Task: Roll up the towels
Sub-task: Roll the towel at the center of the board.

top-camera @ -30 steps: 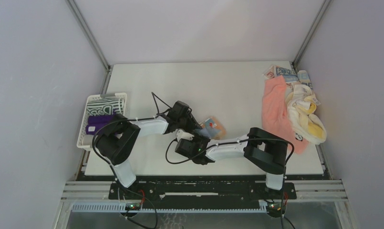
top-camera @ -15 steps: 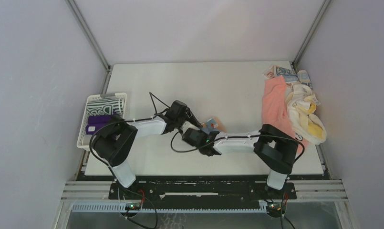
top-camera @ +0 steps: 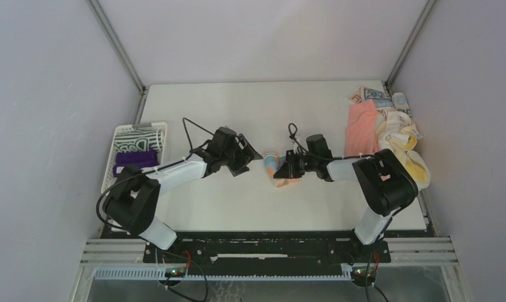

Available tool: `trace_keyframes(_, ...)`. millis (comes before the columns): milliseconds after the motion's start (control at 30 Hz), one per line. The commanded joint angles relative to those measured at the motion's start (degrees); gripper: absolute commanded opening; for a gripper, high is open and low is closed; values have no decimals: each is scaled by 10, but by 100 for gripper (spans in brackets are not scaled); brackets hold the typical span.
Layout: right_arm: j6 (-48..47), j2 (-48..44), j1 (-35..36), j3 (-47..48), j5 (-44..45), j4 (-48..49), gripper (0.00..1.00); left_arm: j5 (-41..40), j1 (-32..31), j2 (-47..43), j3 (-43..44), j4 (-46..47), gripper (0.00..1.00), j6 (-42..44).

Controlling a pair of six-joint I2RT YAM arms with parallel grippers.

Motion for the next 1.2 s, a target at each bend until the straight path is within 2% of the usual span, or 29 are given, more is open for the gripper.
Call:
trace_keyframes(0,139,77,-39,-77,-161,121,13,35,-23,48,46,3,76,15)
trace_keyframes(100,166,100,-52,-97,-171,155,16,41,-33,78,63,5,76,19)
trace_keyframes(333,178,126,-57,-108,-169,152,22,43,-41,124,90,14,76,23)
trace_keyframes(533,177,111,-57,-111,-153,148,25,32,-53,158,105,-8,68,26)
trace_keyframes(633,160,67,-52,-107,-136,125,28,23,-62,169,106,-16,60,27)
trace_keyframes(767,118,-8,-38,-88,-117,51,39,11,-71,177,101,-26,53,32)
trace_keyframes(900,114,-71,-42,-71,-90,-24,45,-8,-73,172,89,-39,48,43)
trace_keyframes(1033,124,-88,-48,-61,-72,-52,45,-26,-74,161,77,-53,45,50)
trace_keyframes(1167,114,-57,-49,-36,-48,-71,44,-44,-74,147,71,-70,45,57)
